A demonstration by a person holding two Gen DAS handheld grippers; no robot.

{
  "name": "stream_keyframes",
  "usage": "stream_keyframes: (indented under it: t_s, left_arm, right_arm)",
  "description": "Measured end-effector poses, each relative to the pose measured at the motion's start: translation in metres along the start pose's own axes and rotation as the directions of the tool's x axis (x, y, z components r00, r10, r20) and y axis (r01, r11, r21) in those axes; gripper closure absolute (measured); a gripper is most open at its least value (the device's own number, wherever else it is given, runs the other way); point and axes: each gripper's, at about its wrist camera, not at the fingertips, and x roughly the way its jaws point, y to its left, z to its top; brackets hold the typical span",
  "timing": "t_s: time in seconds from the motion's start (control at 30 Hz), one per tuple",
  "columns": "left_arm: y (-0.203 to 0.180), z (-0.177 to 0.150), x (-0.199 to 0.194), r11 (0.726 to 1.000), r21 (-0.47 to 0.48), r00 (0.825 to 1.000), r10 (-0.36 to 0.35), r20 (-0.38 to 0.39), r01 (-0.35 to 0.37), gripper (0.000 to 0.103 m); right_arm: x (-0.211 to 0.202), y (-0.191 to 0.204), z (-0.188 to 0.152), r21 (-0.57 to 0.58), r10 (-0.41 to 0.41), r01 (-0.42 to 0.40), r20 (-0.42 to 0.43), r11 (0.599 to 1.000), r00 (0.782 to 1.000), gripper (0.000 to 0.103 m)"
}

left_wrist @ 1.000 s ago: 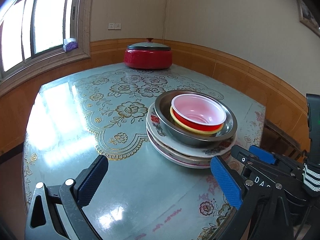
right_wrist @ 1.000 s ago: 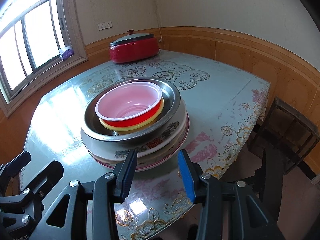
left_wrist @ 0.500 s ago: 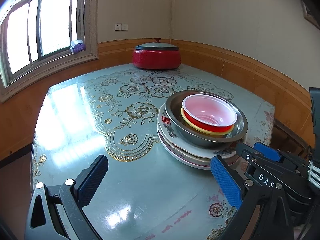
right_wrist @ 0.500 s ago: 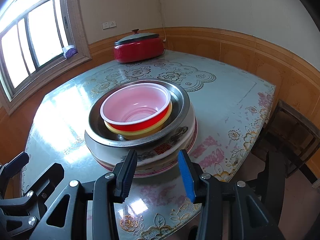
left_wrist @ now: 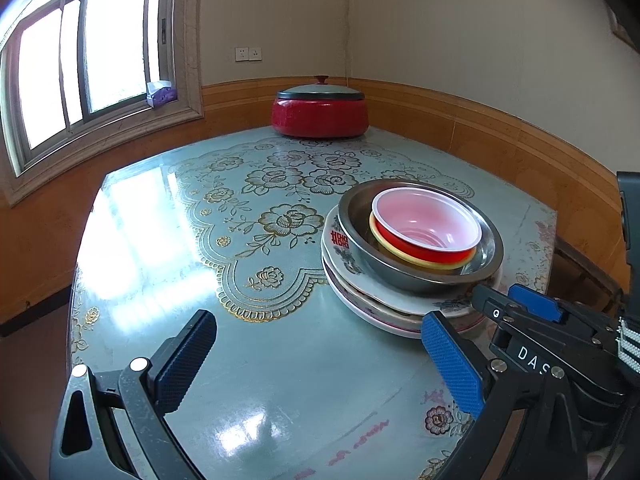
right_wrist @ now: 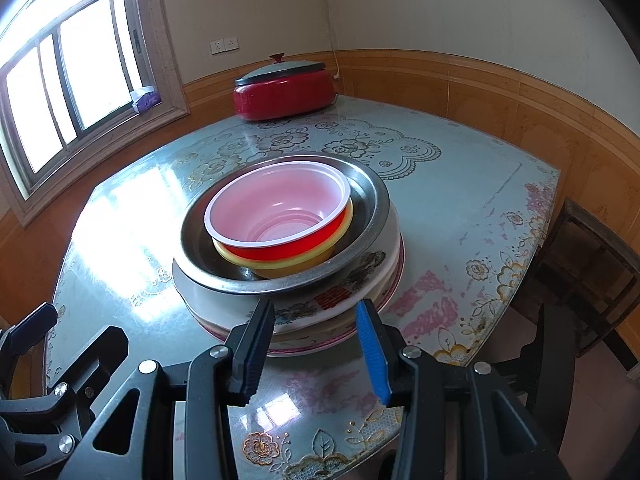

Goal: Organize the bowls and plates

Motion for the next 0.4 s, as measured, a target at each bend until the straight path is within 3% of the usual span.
stream_keyframes:
  t_s: [0.4]
  left_arm:
    - [0.0035, -0.0017, 0.0005, 1.0, -0.015, 1.0, 0.015, -0.005, -0.015, 0.0]
  right_arm:
    - [0.0018, -0.0015, 0.0008, -0.005, 0.012, -0.012, 0.001, 1.0, 1.0, 0.06]
